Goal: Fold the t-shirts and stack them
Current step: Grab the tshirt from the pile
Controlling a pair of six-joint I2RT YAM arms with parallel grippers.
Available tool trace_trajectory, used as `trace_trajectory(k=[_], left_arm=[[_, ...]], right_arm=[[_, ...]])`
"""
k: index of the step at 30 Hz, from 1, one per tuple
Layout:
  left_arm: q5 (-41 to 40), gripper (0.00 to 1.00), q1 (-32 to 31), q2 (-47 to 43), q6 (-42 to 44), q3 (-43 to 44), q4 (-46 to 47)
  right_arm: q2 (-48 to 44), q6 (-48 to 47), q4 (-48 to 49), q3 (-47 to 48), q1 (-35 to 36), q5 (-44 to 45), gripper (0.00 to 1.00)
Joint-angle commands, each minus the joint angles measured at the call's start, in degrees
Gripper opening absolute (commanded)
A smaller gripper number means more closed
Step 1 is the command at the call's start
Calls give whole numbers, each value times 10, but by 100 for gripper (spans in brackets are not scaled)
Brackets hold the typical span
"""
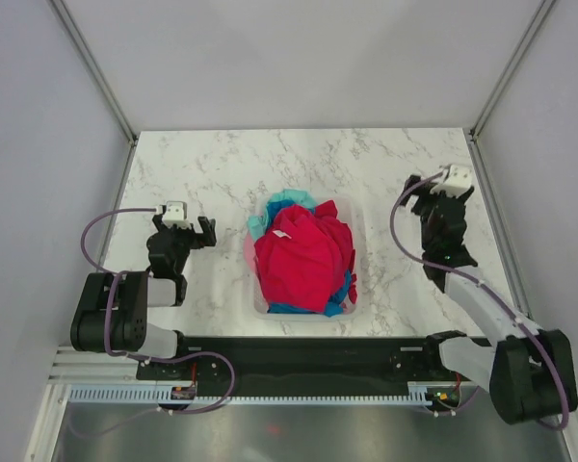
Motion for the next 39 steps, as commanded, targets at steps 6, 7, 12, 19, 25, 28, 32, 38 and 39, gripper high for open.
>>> trace_trajectory(k=[6,7,12,19,25,28,32,38,39], left_arm=[[7,100,-2,1,18,1,23],[5,100,-2,1,18,1,23],[7,100,-1,2,18,1,23],[6,100,-2,1,18,1,23],[6,100,-1,1,18,1,23],[7,100,-2,2,18,1,23],[6,100,-2,1,18,1,23],[5,100,-1,3,18,1,23],[7,100,-2,2,18,1,23]], right_arm=[[-77,199,-536,322,44,-167,98],[-81,203,-584,348,74,-123,98],[-117,285,-664,365,218,-89,96],[-40,362,-686,363,450,2,84],[35,392,-682,360,536,71,68],[50,383,-683,368,543,81,34],[27,320,-703,437,547,118,0],[45,130,-830,855,546,295,0],[45,80,-831,948,547,312,0]])
